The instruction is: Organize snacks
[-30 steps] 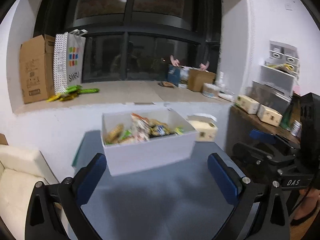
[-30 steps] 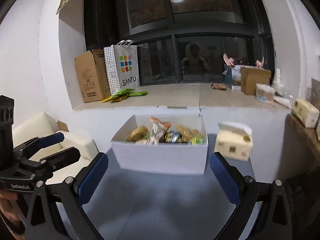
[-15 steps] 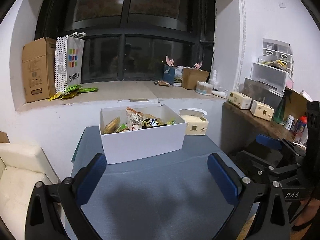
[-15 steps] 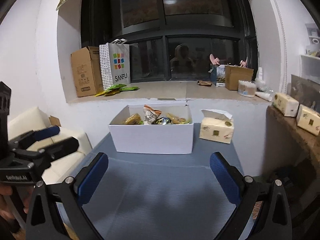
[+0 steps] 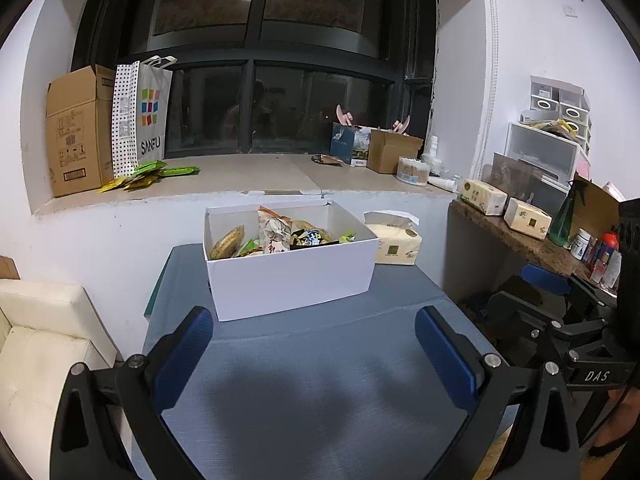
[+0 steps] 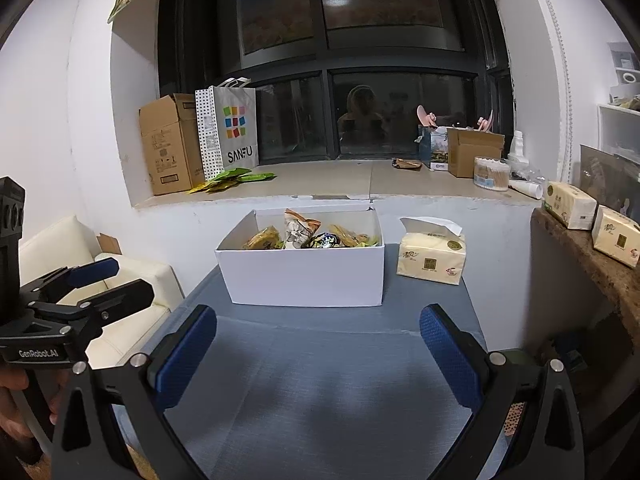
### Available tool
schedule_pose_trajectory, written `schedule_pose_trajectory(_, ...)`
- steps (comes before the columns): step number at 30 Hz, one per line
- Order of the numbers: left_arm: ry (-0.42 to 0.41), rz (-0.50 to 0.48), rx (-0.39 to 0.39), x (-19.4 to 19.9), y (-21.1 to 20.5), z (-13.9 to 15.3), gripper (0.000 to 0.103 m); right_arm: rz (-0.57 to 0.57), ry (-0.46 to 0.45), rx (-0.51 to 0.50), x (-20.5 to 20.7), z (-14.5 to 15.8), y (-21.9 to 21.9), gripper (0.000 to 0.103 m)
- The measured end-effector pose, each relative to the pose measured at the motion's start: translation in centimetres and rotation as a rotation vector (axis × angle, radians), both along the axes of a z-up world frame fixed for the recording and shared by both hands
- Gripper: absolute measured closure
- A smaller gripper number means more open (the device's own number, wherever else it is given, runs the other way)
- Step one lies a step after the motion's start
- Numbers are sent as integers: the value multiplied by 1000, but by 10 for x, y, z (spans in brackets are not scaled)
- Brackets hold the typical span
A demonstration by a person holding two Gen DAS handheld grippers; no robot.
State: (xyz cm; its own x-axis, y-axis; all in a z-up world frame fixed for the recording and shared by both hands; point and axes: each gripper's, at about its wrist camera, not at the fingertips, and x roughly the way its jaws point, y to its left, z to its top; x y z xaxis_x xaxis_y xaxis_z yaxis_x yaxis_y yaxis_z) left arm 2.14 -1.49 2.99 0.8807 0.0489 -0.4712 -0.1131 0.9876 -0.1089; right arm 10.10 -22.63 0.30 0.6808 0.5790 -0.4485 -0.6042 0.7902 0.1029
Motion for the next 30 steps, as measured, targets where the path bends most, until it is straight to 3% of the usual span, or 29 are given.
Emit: schedule_pose_trajectory(30, 24, -10, 5, 2, 2, -7, 0, -17, 21, -14, 4, -2, -1, 0)
